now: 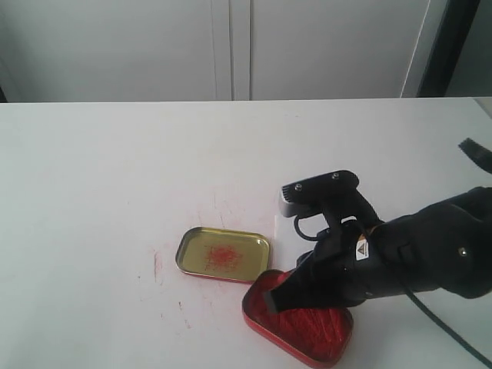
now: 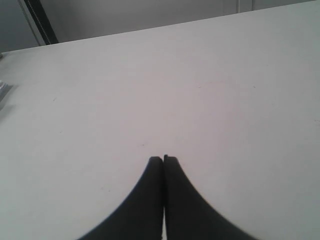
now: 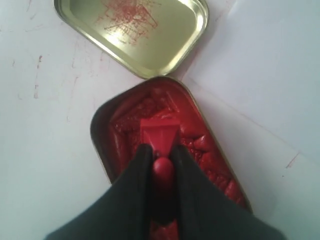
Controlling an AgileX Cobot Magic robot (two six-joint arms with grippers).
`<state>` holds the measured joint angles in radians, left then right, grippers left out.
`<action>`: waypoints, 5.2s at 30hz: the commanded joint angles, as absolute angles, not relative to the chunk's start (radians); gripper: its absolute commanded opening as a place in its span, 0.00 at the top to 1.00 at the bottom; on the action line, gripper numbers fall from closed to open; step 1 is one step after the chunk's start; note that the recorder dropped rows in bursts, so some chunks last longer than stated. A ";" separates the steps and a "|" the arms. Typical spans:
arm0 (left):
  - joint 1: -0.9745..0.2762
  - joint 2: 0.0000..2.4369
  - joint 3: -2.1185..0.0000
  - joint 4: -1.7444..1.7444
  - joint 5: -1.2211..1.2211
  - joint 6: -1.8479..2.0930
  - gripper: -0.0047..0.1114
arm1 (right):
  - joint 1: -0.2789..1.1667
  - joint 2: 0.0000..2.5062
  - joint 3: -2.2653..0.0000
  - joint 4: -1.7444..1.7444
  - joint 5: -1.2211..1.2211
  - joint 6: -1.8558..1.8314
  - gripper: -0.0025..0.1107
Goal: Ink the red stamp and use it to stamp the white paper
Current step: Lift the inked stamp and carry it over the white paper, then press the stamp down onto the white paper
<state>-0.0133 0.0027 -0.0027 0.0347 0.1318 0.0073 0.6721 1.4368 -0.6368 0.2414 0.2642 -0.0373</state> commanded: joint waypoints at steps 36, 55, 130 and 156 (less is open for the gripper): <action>-0.012 0.000 0.000 0.031 0.132 0.008 0.96 | 0.478 1.723 -1.069 -0.017 0.618 -0.020 0.98; -0.012 0.000 0.000 0.031 0.132 0.008 0.96 | 0.478 1.799 -1.069 -0.027 0.561 -0.020 0.98; -0.012 0.000 0.000 0.031 0.132 0.008 0.96 | 0.478 2.121 -1.093 -0.031 0.630 -0.022 0.98; -0.012 0.000 0.000 0.031 0.132 0.008 0.96 | 0.478 2.017 -1.093 -0.022 0.587 -0.019 0.98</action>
<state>-0.0133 0.0027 -0.0027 0.0347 0.1318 0.0073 0.4819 1.9511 -1.1400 -0.0204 0.5831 -0.0193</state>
